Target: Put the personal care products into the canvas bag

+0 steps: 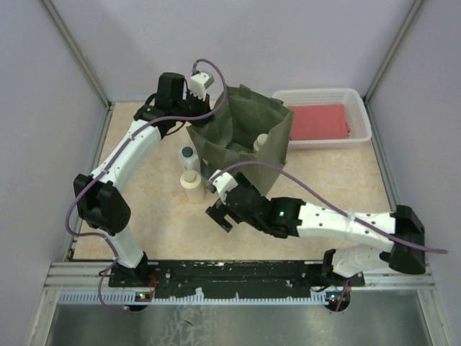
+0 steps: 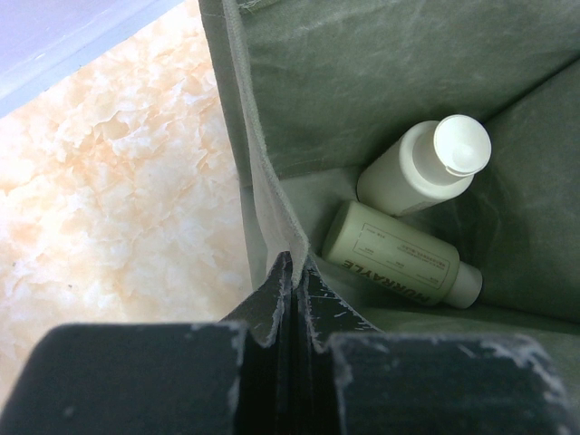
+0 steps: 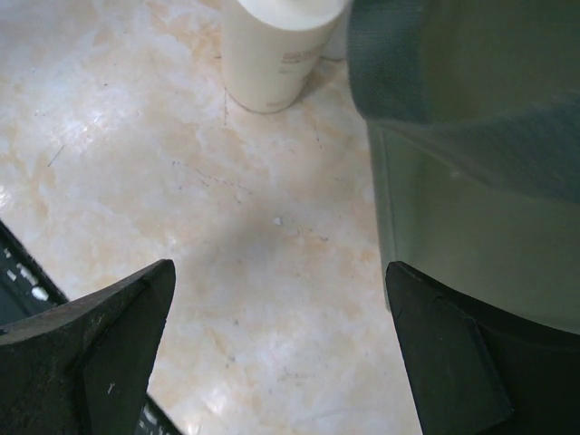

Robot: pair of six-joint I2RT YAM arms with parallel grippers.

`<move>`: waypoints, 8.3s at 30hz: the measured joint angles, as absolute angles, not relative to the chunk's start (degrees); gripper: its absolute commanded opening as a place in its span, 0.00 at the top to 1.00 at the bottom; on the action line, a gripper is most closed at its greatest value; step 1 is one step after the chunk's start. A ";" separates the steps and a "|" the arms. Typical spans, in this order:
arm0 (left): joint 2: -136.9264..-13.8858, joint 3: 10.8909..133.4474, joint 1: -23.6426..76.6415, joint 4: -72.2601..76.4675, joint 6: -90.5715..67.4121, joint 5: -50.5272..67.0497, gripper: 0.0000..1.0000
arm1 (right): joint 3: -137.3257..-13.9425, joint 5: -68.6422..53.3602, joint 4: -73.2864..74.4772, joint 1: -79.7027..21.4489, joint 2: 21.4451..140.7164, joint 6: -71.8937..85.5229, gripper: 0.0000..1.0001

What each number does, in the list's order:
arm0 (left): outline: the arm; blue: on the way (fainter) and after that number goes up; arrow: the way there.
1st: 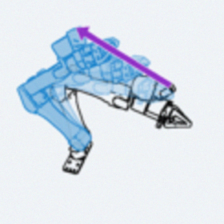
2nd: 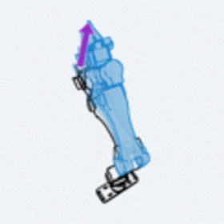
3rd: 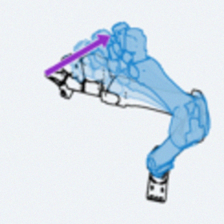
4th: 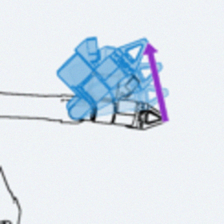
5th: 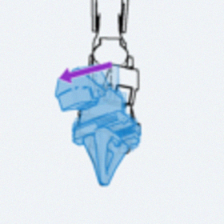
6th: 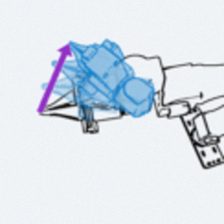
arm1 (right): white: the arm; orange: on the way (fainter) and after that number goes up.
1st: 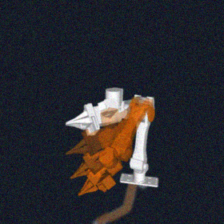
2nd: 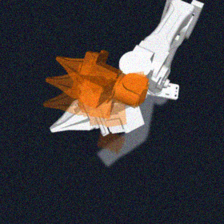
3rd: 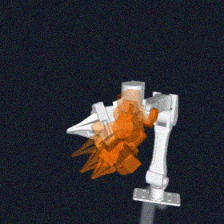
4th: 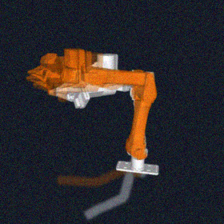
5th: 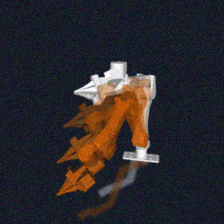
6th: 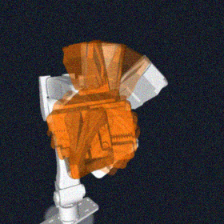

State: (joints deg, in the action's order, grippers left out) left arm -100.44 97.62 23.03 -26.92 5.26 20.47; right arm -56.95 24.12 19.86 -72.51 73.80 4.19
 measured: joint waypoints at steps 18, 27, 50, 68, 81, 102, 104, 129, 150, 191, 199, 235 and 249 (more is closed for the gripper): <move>-100.44 97.54 22.98 -26.92 4.95 20.84 1.00 | -76.34 12.03 13.61 -65.17 99.68 -1.19 0.01; -100.38 97.45 22.98 -26.89 5.21 20.82 1.00 | -79.29 8.64 13.28 -62.94 107.20 -1.54 0.01; -99.39 96.49 22.98 -26.72 6.09 20.58 1.00 | -86.76 1.87 12.58 -58.26 113.45 -3.46 0.01; -99.39 96.16 22.98 -26.37 6.22 20.60 1.00 | -86.72 -0.95 8.21 -58.22 114.10 -3.22 0.67; -99.39 95.83 22.72 -25.98 6.26 20.62 1.00 | -82.94 6.00 13.93 -61.30 109.14 -0.32 0.98; -99.37 95.50 22.65 -25.69 6.46 21.06 1.00 | -95.00 16.62 47.37 -59.22 70.13 6.96 0.99; -99.37 95.48 22.61 -25.69 6.46 21.10 1.00 | -100.53 17.41 47.55 -56.55 70.85 4.86 0.99; -99.37 98.24 22.46 -29.41 6.48 24.25 1.00 | -81.01 -7.92 18.04 -38.85 87.57 3.81 0.99; -99.57 99.48 22.46 -32.18 6.52 24.60 1.00 | -76.53 -9.56 -1.10 -38.83 99.94 6.00 0.99; -102.48 103.42 21.98 -34.50 7.31 22.76 1.00 | -90.08 9.67 18.85 -42.46 96.36 2.74 0.01; -102.50 103.42 21.89 -34.48 7.27 23.16 1.00 | -86.61 17.65 22.90 -52.42 73.10 2.11 0.01; -100.79 101.27 21.69 -33.36 6.02 25.82 1.00 | -72.62 -4.32 -7.55 -62.72 98.17 -15.07 0.01; -100.05 99.48 21.32 -31.70 6.28 25.52 1.00 | -82.70 0.93 -5.78 -59.33 107.94 -15.11 0.01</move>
State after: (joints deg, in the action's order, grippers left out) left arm -100.05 99.48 21.32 -31.70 6.28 25.52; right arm -82.70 0.93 -5.78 -59.33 107.94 -15.11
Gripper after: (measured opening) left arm 0.028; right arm 0.992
